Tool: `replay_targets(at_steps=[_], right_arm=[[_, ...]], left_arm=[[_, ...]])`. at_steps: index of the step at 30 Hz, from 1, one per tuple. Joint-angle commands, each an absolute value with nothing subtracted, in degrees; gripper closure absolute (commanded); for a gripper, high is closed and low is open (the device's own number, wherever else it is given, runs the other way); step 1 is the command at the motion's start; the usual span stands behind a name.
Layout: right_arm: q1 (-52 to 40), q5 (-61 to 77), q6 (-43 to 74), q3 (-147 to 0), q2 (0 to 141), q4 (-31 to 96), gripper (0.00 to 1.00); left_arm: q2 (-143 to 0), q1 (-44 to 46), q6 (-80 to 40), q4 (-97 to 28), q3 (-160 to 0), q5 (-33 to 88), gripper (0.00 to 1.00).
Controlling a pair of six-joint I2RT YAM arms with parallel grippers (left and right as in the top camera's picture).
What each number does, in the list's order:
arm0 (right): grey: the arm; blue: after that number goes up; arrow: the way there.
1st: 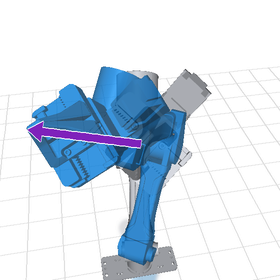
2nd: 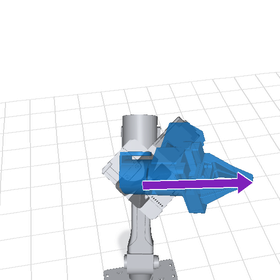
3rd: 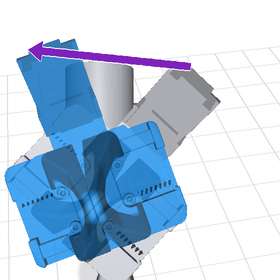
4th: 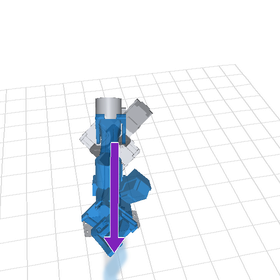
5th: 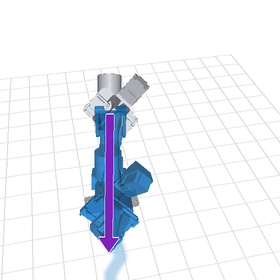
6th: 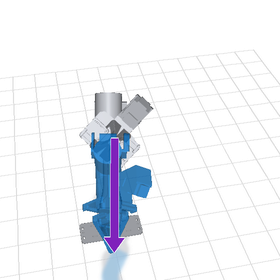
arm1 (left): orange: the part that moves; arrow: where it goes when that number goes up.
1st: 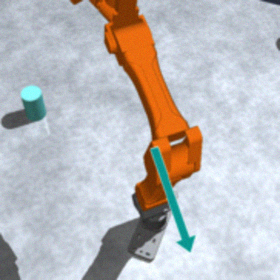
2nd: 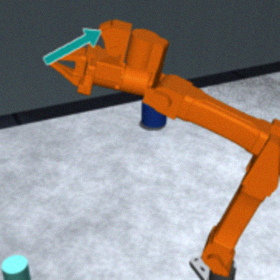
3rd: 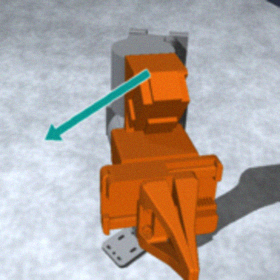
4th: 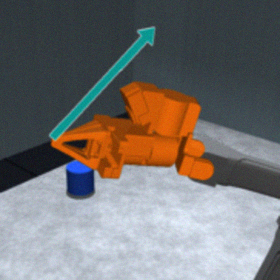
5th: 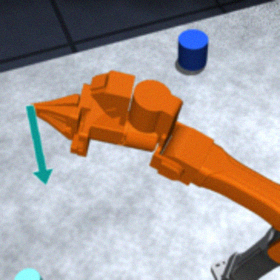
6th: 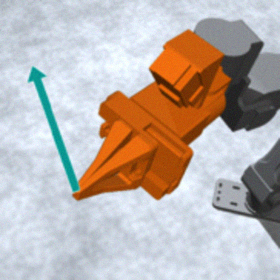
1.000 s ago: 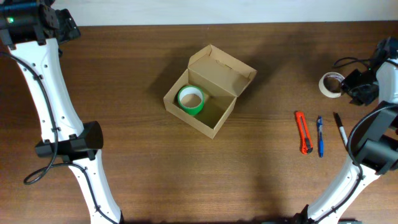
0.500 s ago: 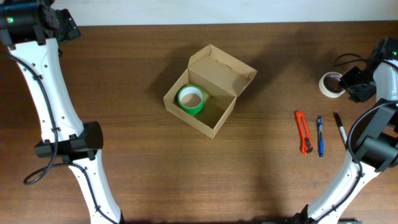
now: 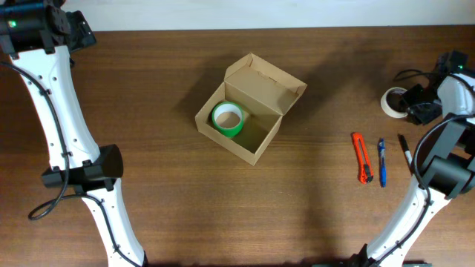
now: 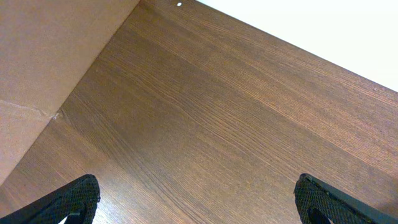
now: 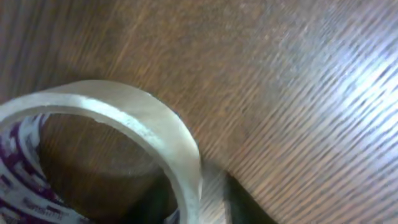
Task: Pack container
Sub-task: 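Grasp the white tape roll with the right gripper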
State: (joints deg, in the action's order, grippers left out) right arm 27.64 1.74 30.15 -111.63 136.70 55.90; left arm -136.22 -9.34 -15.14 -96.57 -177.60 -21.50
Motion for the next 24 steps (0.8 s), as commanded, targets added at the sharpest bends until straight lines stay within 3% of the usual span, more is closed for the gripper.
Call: replay_targets(at_steps=[1,13,24], right_arm=[[26.96,2.37,30.55,-111.22,138.39,56.10,0.94],[26.55,2.46,19.79,-113.67,136.42,62.50,0.96],[18.31,2.39,7.38,-125.23,119.20,69.47,0.97]], left_arm=[[-134.65,-9.54,-14.46,-96.66,-178.10,-21.87,0.00],[-134.65,-9.54,-14.46,-96.66,-178.10,-21.87,0.00],[-134.65,-9.54,-14.46,-96.66,-178.10,-21.87,0.00]])
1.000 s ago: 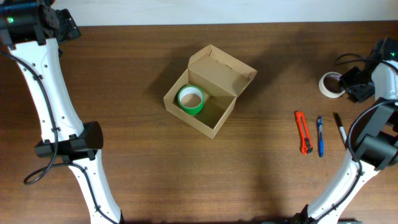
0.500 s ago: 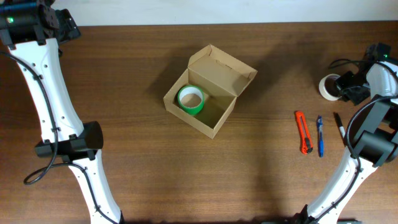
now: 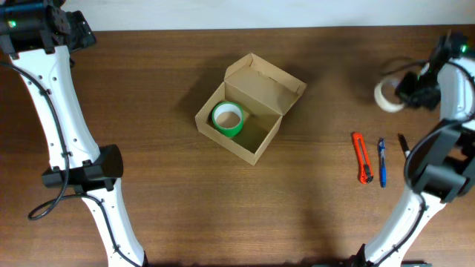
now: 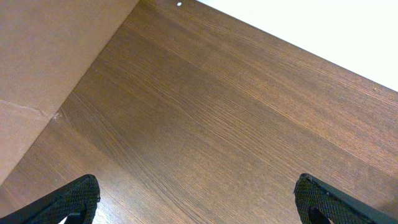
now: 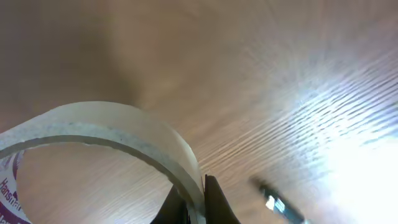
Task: Pack container
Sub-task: 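Grasp the white tape roll with the right gripper, then carry the white tape into the box onto the green tape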
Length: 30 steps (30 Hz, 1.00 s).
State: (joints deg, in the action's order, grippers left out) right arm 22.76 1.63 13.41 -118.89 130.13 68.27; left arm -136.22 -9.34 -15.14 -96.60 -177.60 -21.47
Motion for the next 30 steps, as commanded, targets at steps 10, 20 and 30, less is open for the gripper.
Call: replay_targets(at_steps=[10,20,30], right_arm=[[-2.11,2.44,-4.32,-133.95,106.21,75.31,0.96],[-22.22,2.39,-9.21,-130.87,110.26,76.97,0.97],[-27.86,0.40,-6.15,-130.61,123.68,71.44,0.96]], left_arm=[[-134.65,-9.54,-14.46,-96.66,-178.10,-21.87,0.00],[-134.65,-9.54,-14.46,-96.66,-178.10,-21.87,0.00],[-134.65,-9.54,-14.46,-96.66,-178.10,-21.87,0.00]])
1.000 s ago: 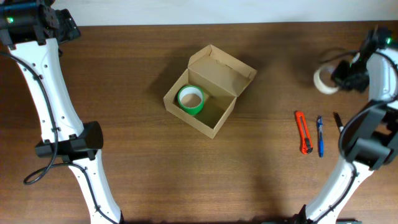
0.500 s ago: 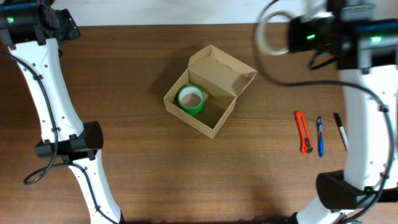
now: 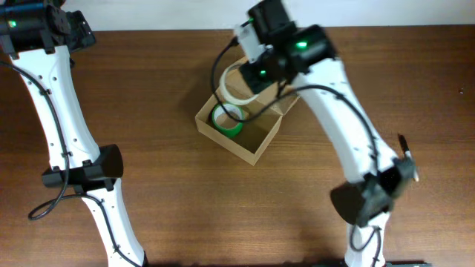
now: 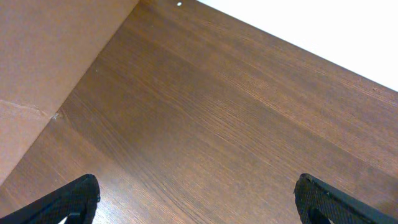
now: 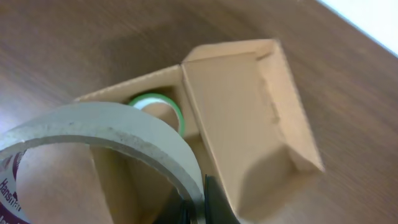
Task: Pack container
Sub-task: 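Carry the white tape into the box onto the green tape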
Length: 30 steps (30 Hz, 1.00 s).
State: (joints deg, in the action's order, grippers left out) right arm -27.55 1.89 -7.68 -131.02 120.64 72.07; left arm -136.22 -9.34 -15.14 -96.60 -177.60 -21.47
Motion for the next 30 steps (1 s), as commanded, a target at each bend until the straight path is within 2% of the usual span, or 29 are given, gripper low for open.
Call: replay_targets(at_steps=[1,9,30], right_arm=[[-27.86,0.43,-5.69,-130.61,125.16,71.26,0.97],[-28.71,1.13,-5.45,-130.61,132.44,71.50,0.96],[-28.91,4.56,-4.01,-130.32,138.52,70.02,0.96]], left_arm=[[-134.65,-9.54,-14.46,-96.66,-178.10,-21.87,0.00],[-134.65,-9.54,-14.46,-96.66,-178.10,-21.87,0.00],[-134.65,-9.54,-14.46,-96.66,-178.10,-21.87,0.00]])
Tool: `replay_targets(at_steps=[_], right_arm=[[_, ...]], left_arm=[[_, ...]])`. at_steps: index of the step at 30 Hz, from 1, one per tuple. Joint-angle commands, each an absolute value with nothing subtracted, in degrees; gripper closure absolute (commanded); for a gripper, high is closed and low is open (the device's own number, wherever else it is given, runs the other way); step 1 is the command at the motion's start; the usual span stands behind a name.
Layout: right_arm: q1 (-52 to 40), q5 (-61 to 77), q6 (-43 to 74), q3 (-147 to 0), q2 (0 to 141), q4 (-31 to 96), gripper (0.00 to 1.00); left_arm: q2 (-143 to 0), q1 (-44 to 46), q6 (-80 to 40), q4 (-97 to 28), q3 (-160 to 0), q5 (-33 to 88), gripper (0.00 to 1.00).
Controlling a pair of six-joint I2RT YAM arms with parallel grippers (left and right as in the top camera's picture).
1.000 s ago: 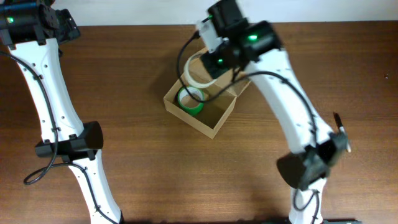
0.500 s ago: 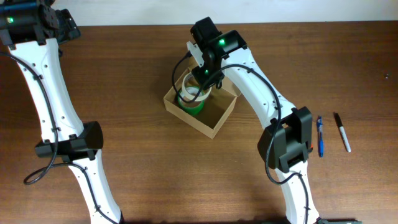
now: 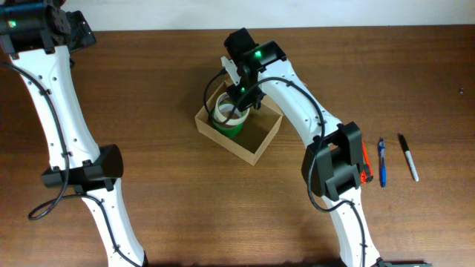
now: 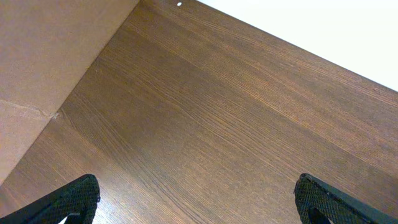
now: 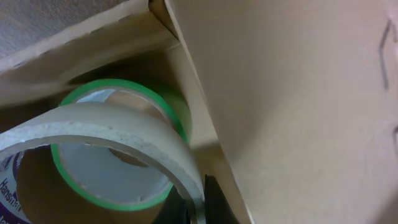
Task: Pack container
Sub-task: 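Carry the white tape into the box onto the green tape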
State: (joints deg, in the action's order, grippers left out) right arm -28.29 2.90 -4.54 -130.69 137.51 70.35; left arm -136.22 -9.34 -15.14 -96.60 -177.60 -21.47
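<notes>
An open cardboard box stands mid-table with a green tape roll inside. My right gripper reaches down into the box's left part, shut on a pale beige tape roll just above the green one. The right wrist view shows the beige roll pinched between my dark fingers, the green roll under it and the box's flap on the right. My left gripper hangs open over bare wood at the far left, nothing between its fingertips.
An orange cutter, a blue pen and a black marker lie at the right. The right arm spans from the front edge up over the box. A cardboard sheet shows left of the left gripper.
My right gripper, still shut on the beige roll, has gone from above the box's back edge down into the box, over the green roll. The left arm has not moved.
My right gripper was at the beige roll lying on the table at the far right. Then it held the roll lifted there, then carried above the box, and now lowered inside it. The left gripper stayed open throughout.
</notes>
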Motion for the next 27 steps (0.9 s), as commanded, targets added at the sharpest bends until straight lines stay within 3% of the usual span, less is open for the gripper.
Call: replay_targets(at_steps=[1,7,10,11,21,27], right_arm=[[-28.93,4.54,-3.99,-130.32,138.85,70.02,0.97],[-28.93,4.54,-3.55,-130.28,139.90,69.56,0.96],[-28.93,4.54,-3.60,-130.28,139.90,69.45,0.60],[-28.93,4.54,-3.60,-130.28,139.90,69.38,0.57],[-28.91,4.21,-3.68,-130.85,138.56,71.85,0.55],[-28.73,-3.77,-5.80,-131.37,127.72,75.33,0.54]], left_arm=[[-134.65,-9.54,-14.46,-96.66,-178.10,-21.87,0.00],[-134.65,-9.54,-14.46,-96.66,-178.10,-21.87,0.00],[-134.65,-9.54,-14.46,-96.66,-178.10,-21.87,0.00],[-134.65,-9.54,-14.46,-96.66,-178.10,-21.87,0.00],[-134.65,-9.54,-14.46,-96.66,-178.10,-21.89,0.00],[-134.65,-9.54,-14.46,-96.66,-178.10,-21.87,0.00]])
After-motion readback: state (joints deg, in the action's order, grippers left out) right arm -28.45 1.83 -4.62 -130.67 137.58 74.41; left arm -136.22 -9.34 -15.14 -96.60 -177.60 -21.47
